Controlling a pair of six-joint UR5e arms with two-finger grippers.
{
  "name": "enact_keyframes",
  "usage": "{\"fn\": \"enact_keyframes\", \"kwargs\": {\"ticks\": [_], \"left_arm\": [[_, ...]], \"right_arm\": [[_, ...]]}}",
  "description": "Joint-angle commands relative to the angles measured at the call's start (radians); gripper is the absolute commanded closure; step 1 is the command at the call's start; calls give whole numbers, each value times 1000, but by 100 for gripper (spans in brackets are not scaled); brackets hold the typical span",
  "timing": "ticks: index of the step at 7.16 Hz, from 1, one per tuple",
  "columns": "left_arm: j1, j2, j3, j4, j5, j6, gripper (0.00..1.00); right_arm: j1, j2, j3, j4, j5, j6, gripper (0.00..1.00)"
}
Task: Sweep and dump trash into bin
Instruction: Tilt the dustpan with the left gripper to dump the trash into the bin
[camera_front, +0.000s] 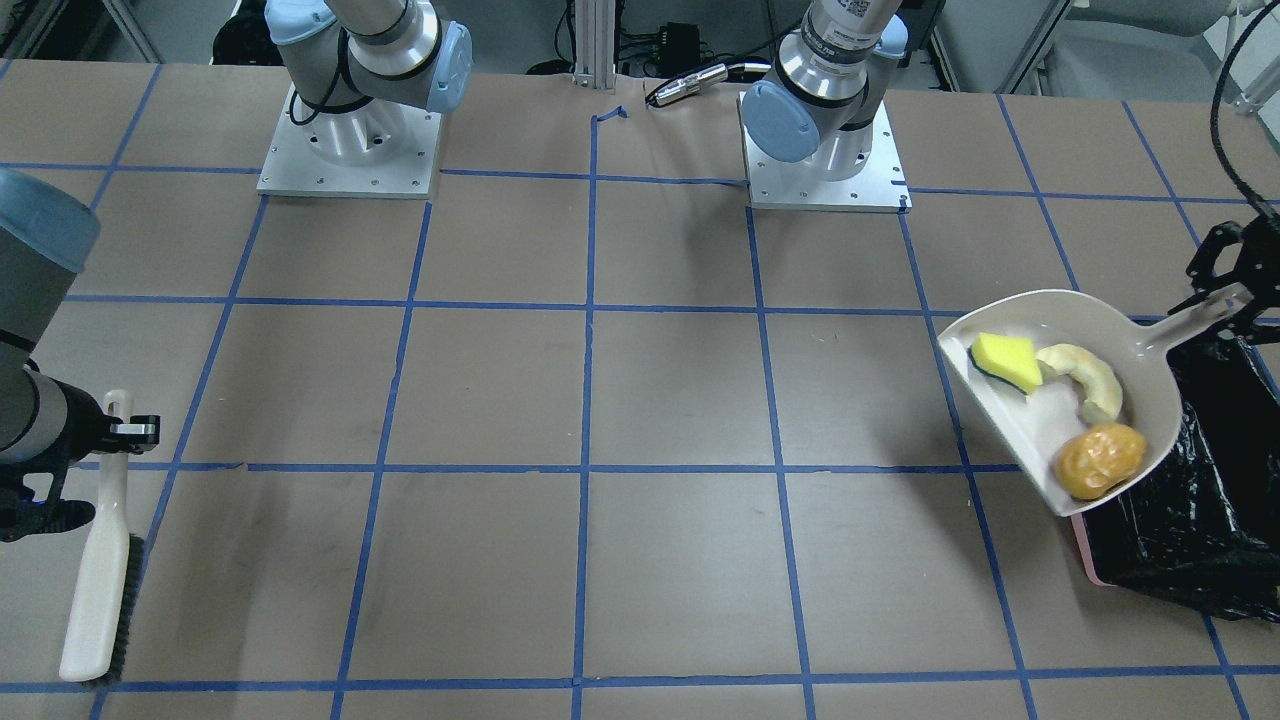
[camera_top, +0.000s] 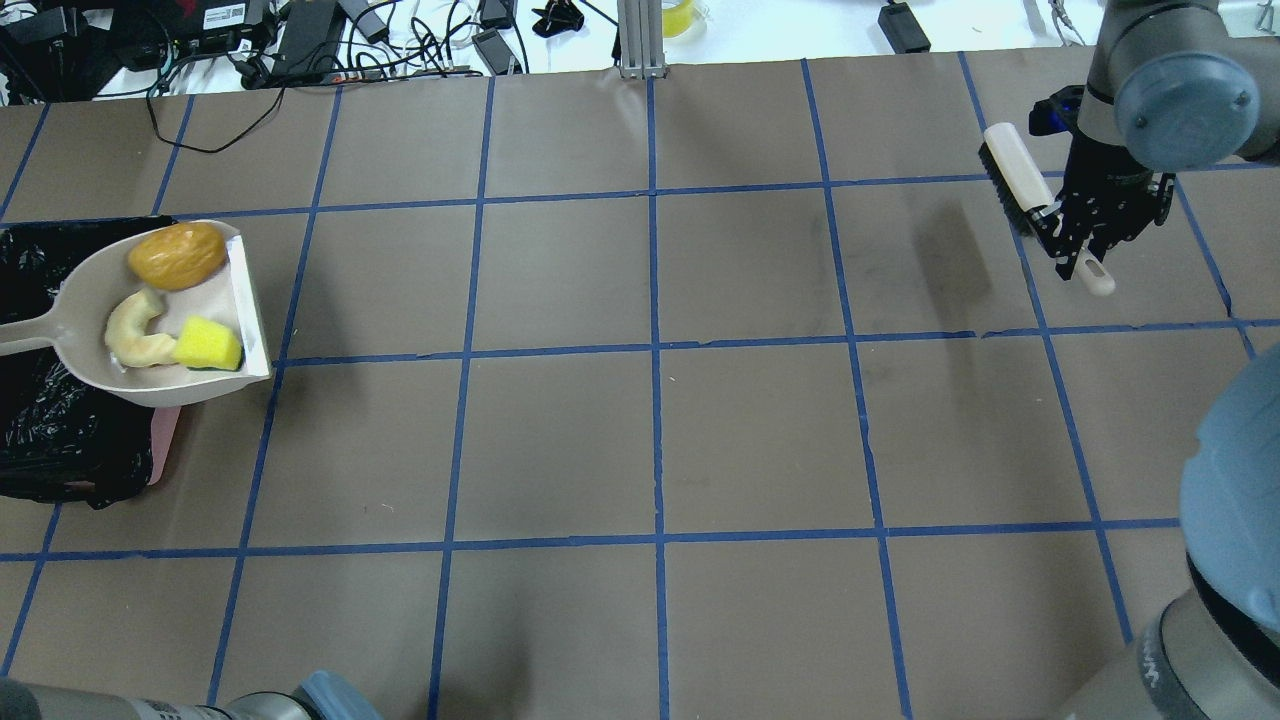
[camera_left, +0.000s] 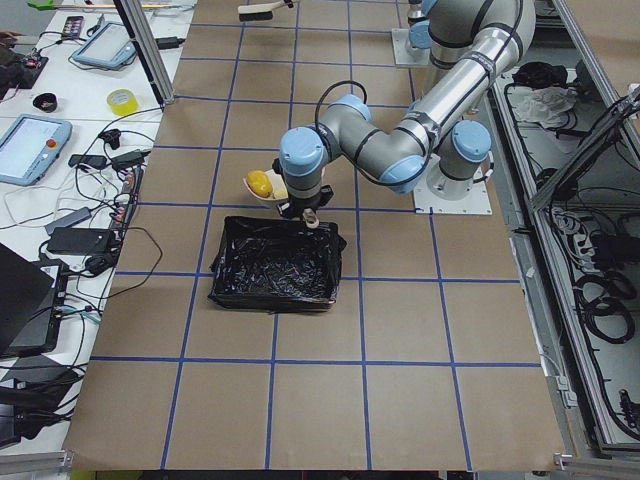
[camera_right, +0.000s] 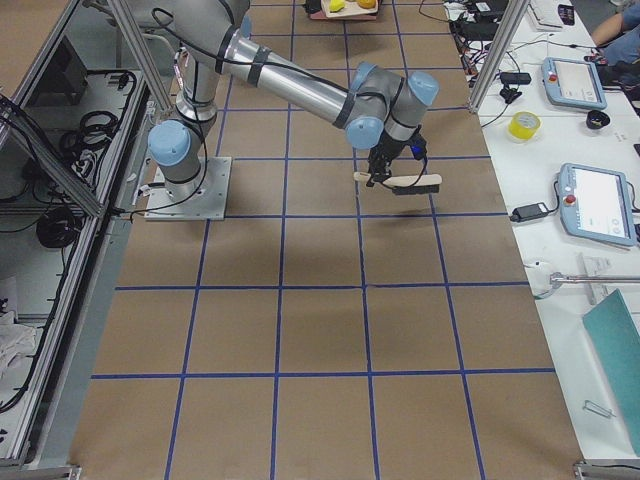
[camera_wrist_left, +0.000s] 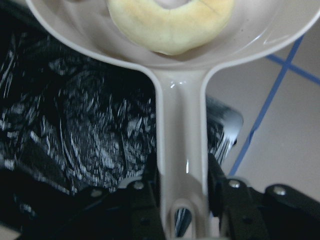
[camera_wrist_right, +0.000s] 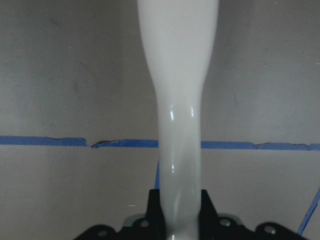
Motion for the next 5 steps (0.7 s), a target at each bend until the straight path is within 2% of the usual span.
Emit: {"fn": "enact_keyframes", "kwargs": {"ticks": [1,2,3,4,5], "left_arm": [[101,-18,134,-1,160,-13,100],[108,-32,171,3,233,-8,100],[109,-52,190,29,267,-2,100],[108,-70,193,90,293,3,100],[103,-90,184,97,332,3,100]], "right_arm": [[-32,-6,65,-36,27,-17,100],[-40,-7,71,-26,85,25,100],[-41,-13,82,-22,111,44,100],[-41,-18,86,-23,113,38,100],[-40,-12,88,-25,110,46,100]]}}
